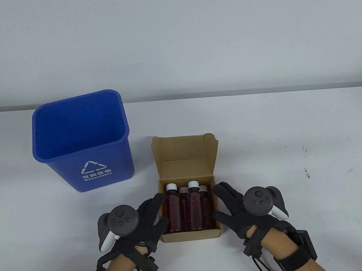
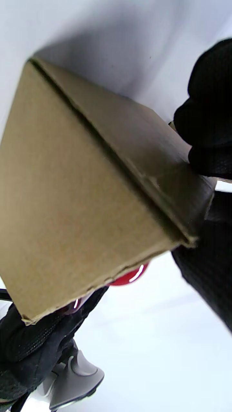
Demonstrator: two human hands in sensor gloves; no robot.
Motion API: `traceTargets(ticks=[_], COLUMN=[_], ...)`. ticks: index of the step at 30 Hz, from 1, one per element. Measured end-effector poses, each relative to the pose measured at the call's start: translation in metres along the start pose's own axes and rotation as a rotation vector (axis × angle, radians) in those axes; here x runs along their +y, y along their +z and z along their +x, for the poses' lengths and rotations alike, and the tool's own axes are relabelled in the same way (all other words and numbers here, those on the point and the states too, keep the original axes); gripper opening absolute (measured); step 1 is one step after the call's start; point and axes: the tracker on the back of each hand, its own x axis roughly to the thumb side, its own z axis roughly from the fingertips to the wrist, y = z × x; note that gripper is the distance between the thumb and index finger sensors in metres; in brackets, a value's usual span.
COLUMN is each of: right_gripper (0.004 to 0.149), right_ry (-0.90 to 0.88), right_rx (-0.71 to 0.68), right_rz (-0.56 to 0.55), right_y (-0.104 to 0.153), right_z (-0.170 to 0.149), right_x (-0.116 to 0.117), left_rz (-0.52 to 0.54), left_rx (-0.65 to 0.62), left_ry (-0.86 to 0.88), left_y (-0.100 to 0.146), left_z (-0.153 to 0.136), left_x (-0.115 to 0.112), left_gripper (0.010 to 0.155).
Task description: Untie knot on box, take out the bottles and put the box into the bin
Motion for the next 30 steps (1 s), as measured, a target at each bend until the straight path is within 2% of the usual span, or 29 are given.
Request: traceTargets(ticks=[6, 11, 16, 20, 23, 24, 27, 30], right_gripper=[0.080, 0.079, 0.076, 0.083, 0.077, 0.076, 0.076, 0.077], right_ry=[0.106, 0.109, 0.195, 0.364, 0.457, 0.475, 0.463, 0.539], right_rx=[-0.019, -0.016, 0.021, 0.083, 0.130, 0.168, 0.254, 0.364], right_rz=[-0.012, -0.026, -0.062, -0.157, -0.281, -0.250, -0.104, 0.058], right_y=[0.001, 0.001, 0.005, 0.009, 0.008, 0.004, -0.016, -0.047], right_z=[0.008, 0.009, 0.023, 0.050, 0.082, 0.093, 0.114, 0.126], right_x=[0.000, -0.001, -0.001, -0.014, -0.028, -0.029, -0.024, -0.012], left_rz=[0.003, 0.015, 0.017, 0.016, 0.058, 0.078, 0.050, 0.013], left_rx=[0.005, 0.008, 0.003, -0.016, -0.037, -0.046, -0.050, -0.050], left_ry=[-0.003, 0.006, -0.022, -0.061, -0.087, -0.100, -0.118, -0.147], left_y=[0.000, 0.000, 0.000, 0.001, 0.003, 0.003, 0.003, 0.004], left_z=[-0.002, -0.004, -0.003, -0.001, 0.003, 0.004, 0.006, 0.008], left_x=[-0.002, -0.004, -0.004, -0.005, -0.003, -0.003, -0.004, -0.006], left_gripper=[0.068, 0.069, 0.074, 0.076, 0.075, 0.075, 0.082, 0.090])
